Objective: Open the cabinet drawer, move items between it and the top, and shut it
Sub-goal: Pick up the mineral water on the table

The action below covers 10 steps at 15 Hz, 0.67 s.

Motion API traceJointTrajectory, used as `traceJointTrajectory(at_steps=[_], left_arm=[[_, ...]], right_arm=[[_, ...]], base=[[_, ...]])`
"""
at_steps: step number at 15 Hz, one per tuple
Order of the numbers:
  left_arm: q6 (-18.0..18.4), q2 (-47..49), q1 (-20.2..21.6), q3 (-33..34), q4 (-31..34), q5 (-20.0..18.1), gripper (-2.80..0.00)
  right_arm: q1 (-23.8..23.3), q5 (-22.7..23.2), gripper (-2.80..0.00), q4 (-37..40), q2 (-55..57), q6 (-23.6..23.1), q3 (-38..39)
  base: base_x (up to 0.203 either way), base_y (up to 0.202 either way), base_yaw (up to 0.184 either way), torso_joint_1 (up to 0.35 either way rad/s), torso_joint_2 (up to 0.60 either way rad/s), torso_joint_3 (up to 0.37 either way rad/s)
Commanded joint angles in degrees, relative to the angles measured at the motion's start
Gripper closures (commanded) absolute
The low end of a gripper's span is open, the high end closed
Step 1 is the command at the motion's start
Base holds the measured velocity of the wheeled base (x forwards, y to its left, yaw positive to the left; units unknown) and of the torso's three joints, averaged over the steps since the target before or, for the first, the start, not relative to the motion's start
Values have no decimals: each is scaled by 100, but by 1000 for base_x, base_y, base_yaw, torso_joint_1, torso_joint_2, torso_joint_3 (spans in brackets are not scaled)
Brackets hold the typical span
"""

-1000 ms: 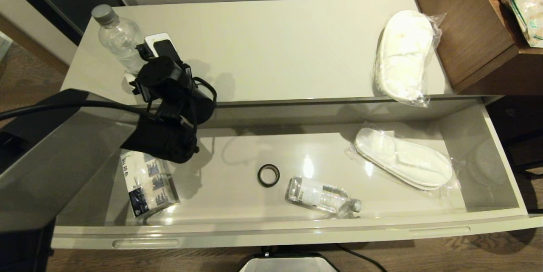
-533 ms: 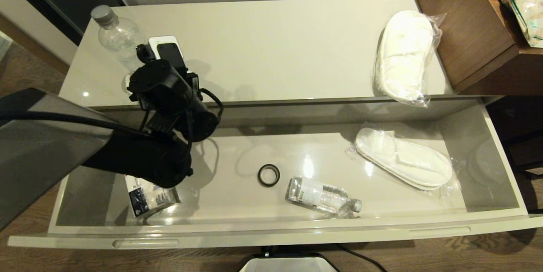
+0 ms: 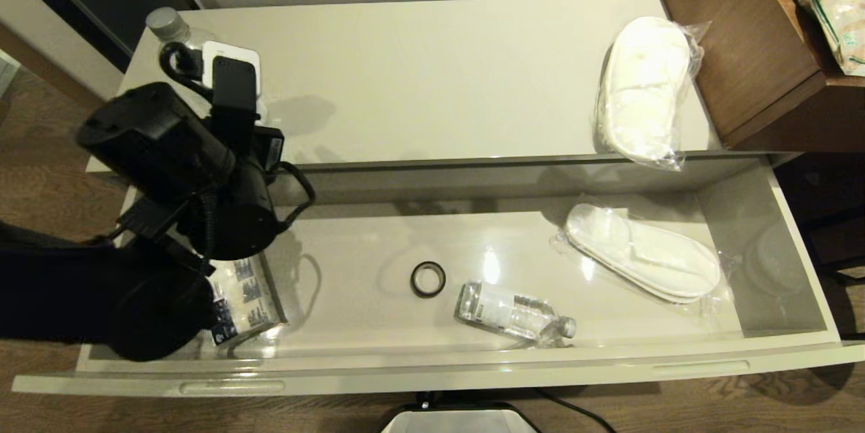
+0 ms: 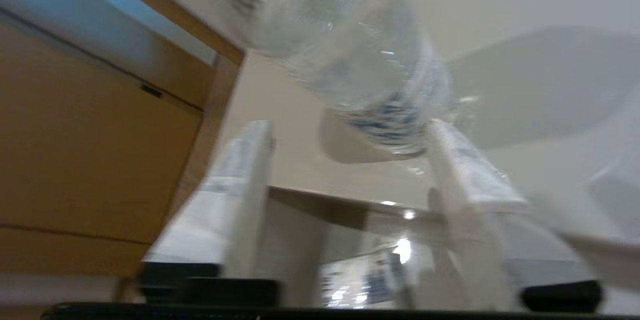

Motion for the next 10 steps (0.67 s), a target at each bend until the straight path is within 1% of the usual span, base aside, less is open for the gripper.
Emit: traceJointTrajectory(at_steps=[1,2,3,5,6,8,9,10], left_arm=[[60,-1234,72,171,1065,-113,0],[70,-1820,87,158,2030,-183,0],[67,-2353,99,105,3187,-244,0],[-47,-3443,176,-194,5917,-346,0],[-178,-3889,210,-401,7170,-397,0],[-638,-4665,255,-1001,9581,-614,0],[-932,-4939,273,-1300,10565,-824,0],[-1226,-5177,288,-1617,11522,-1131,0]], right_arm=[[2,-3,0,-2,-89,0,18],[2,-3,0,-2,-89,0,18],[2,-3,0,-2,-89,0,18],[2,-3,0,-2,-89,0,18],[2,-3,0,-2,-89,0,18],[2,-3,0,-2,-89,0,18],[2,-3,0,-2,-89,0,18],[2,-3,0,-2,-89,0,18]], base=[[0,0,0,0,0,0],[0,0,0,0,0,0],[0,0,0,0,0,0],[0,0,0,0,0,0],[0,0,0,0,0,0],[0,0,0,0,0,0],[0,0,0,0,0,0],[0,0,0,0,0,0]])
